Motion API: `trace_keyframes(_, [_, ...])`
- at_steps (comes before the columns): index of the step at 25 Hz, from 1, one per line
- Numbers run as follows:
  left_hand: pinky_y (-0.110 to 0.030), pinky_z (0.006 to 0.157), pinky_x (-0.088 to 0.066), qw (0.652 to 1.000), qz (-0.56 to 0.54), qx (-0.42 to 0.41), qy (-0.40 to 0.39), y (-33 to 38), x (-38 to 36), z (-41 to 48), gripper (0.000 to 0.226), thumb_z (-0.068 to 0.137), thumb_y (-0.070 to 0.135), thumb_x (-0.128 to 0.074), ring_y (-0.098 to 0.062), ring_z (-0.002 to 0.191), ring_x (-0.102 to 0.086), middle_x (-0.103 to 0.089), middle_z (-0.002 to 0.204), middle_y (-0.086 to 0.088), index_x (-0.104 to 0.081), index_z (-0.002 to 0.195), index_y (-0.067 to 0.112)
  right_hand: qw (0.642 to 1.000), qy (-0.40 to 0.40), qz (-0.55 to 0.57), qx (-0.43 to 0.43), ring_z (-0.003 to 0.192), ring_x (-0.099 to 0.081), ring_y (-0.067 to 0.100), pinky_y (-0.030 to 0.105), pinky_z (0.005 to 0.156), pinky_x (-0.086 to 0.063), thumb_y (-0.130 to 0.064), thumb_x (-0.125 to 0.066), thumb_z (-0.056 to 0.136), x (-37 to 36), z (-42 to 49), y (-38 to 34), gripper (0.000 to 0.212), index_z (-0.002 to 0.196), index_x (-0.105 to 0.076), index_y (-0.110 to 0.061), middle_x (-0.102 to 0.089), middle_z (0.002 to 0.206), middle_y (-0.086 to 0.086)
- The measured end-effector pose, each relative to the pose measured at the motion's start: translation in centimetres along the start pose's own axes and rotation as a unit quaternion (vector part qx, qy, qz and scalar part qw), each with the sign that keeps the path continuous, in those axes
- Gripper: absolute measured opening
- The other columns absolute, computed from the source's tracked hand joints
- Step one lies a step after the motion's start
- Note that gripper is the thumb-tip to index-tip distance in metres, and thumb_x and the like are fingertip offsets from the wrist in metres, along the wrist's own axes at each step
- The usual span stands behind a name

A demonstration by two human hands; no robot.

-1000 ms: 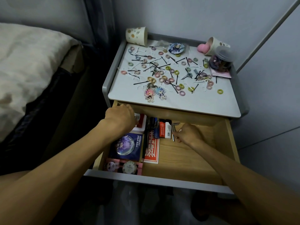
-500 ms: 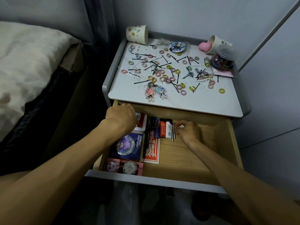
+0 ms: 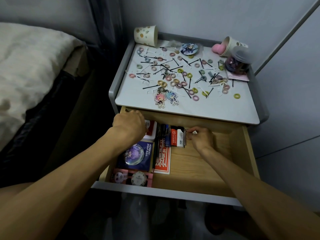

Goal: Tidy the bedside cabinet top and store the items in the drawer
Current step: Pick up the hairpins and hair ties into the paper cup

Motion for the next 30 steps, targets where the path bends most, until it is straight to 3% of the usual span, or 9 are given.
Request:
trace_keyframes(2, [-0.037,0.083,-0.050,1.000,0.003,-0.002,0.000,0.0,-0.1,0.1,0.043,0.101,0.036,-0.048,-0.028,0.115,-0.060,-0.059,0.127,-0.010,-0.048,0.132,0.006,1.000,-0.011,-0.028,-0.005,0.075,-0.059,0.014,0.017,0.060,-0.039,-0.013,-0.067,0.083,0.7,-0.7,-0.1,0.017,0.099,-0.071,-0.016,-0.071,0.098,0.005])
trace_keyframes(5, [-0.042,0.088,-0.054,1.000,0.000,-0.008,-0.005,0.1,-0.2,0.1,0.043,0.101,0.035,-0.048,-0.030,0.115,-0.060,-0.059,0.127,-0.010,-0.048,0.133,0.006,0.995,-0.075,-0.070,-0.017,0.066,-0.049,0.007,0.007,0.039,-0.032,-0.011,-0.062,0.089,0.9,-1.9,0.7,0.035,0.123,-0.055,-0.013,-0.058,0.102,0.004])
trace_keyframes(8, [-0.045,0.089,-0.054,1.000,-0.011,-0.011,-0.006,0.1,-0.3,0.1,0.042,0.100,0.034,-0.048,-0.030,0.116,-0.059,-0.058,0.128,-0.011,-0.049,0.132,0.006,0.992,-0.075,-0.103,-0.004,0.079,-0.052,0.014,0.007,0.042,-0.034,-0.008,-0.066,0.085,0.9,-1.8,1.3,0.046,0.128,-0.051,-0.008,-0.060,0.110,0.009])
trace_keyframes(13, [-0.040,0.085,-0.053,1.000,-0.018,-0.013,0.005,0.0,-0.3,0.3,0.039,0.100,0.034,-0.049,-0.029,0.113,-0.061,-0.060,0.125,-0.010,-0.053,0.129,0.008,0.989,-0.027,-0.139,0.030,0.080,-0.054,0.016,0.017,0.053,-0.036,-0.008,-0.074,0.080,1.9,-2.1,0.9,0.030,0.107,-0.062,-0.001,-0.066,0.103,0.013])
trace_keyframes(16, [-0.040,0.085,-0.055,1.000,-0.013,-0.016,0.001,0.1,-0.6,0.6,0.036,0.098,0.035,-0.051,-0.029,0.111,-0.062,-0.063,0.121,-0.008,-0.058,0.125,0.011,0.985,-0.005,-0.172,0.024,0.083,-0.059,0.022,0.021,0.061,-0.038,-0.019,-0.073,0.082,2.9,-2.1,1.1,0.025,0.102,-0.065,-0.007,-0.069,0.101,0.011])
trace_keyframes(20, [-0.041,0.085,-0.056,1.000,-0.001,-0.018,-0.003,0.1,-0.9,0.9,0.034,0.098,0.036,-0.051,-0.029,0.109,-0.063,-0.065,0.119,-0.008,-0.061,0.122,0.013,0.986,-0.029,-0.164,0.029,0.069,-0.054,0.014,0.021,0.050,-0.035,-0.021,-0.072,0.084,2.3,-2.5,0.5,0.012,0.083,-0.063,-0.014,-0.067,0.087,0.006])
trace_keyframes(23, [-0.040,0.084,-0.055,1.000,-0.002,-0.020,0.003,0.1,-0.8,0.9,0.035,0.098,0.036,-0.051,-0.029,0.108,-0.063,-0.065,0.119,-0.008,-0.060,0.122,0.013,0.993,-0.034,-0.106,0.032,0.062,-0.059,0.012,0.023,0.053,-0.046,-0.016,-0.074,0.083,1.1,-2.5,-0.2,0.029,0.066,-0.051,-0.023,-0.067,0.079,0.004])
trace_keyframes(27, [-0.040,0.085,-0.055,1.000,0.003,-0.021,0.004,0.3,-0.8,1.0,0.034,0.098,0.035,-0.051,-0.029,0.108,-0.063,-0.065,0.119,-0.008,-0.061,0.122,0.013,0.999,-0.026,-0.044,0.011,0.059,-0.060,0.012,0.029,0.058,-0.052,-0.013,-0.075,0.081,0.6,-2.3,-0.2,0.035,0.064,-0.049,-0.028,-0.064,0.073,0.000])
trace_keyframes(30, [-0.039,0.084,-0.055,1.000,0.007,-0.015,0.003,0.3,-0.9,1.0,0.034,0.098,0.036,-0.051,-0.029,0.108,-0.063,-0.065,0.118,-0.008,-0.061,0.121,0.013,0.999,-0.022,-0.040,0.014,0.064,-0.063,0.014,0.030,0.062,-0.054,-0.013,-0.076,0.081,0.6,-2.0,-0.2,0.034,0.065,-0.049,-0.028,-0.070,0.081,0.005])
Point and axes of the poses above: each hand's wrist, its own z-axis towards the middle knuckle, its own x-axis out of the back of the hand, y = z × x, the point moved 9 cm from there along z, towards the middle knuckle
